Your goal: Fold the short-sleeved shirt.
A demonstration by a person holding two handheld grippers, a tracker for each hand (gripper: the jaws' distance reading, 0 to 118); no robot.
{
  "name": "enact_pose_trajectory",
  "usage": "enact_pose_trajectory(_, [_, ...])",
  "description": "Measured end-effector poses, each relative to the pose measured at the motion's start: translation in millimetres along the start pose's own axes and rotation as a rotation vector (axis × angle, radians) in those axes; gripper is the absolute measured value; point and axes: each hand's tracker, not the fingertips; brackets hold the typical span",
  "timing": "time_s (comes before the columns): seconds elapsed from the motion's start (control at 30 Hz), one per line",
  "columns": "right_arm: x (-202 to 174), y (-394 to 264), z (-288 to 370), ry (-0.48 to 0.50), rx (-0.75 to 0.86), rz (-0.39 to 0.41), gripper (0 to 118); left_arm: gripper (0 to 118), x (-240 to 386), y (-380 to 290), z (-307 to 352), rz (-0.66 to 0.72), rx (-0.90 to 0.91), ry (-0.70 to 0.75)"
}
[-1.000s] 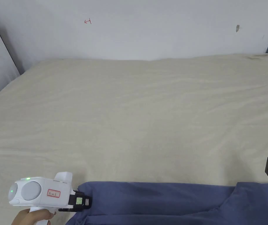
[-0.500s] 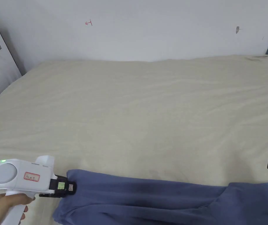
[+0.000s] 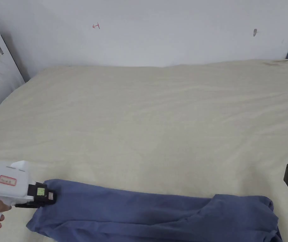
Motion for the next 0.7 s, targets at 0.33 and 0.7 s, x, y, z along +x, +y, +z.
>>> enact_pose_trajectory(0.33, [14.5, -1.1, 14.0, 0.002, 0.012, -0.008, 0, 0, 109.4, -1.4, -28.5, -0.137, -0.101, -0.083])
enact_pose_trajectory(0.7, [38.2, -5.5, 27.8, -0.031, 0.014, -0.026, 0, 0, 198.8, -7.1, -102.6, -0.218, -0.181, -0.194])
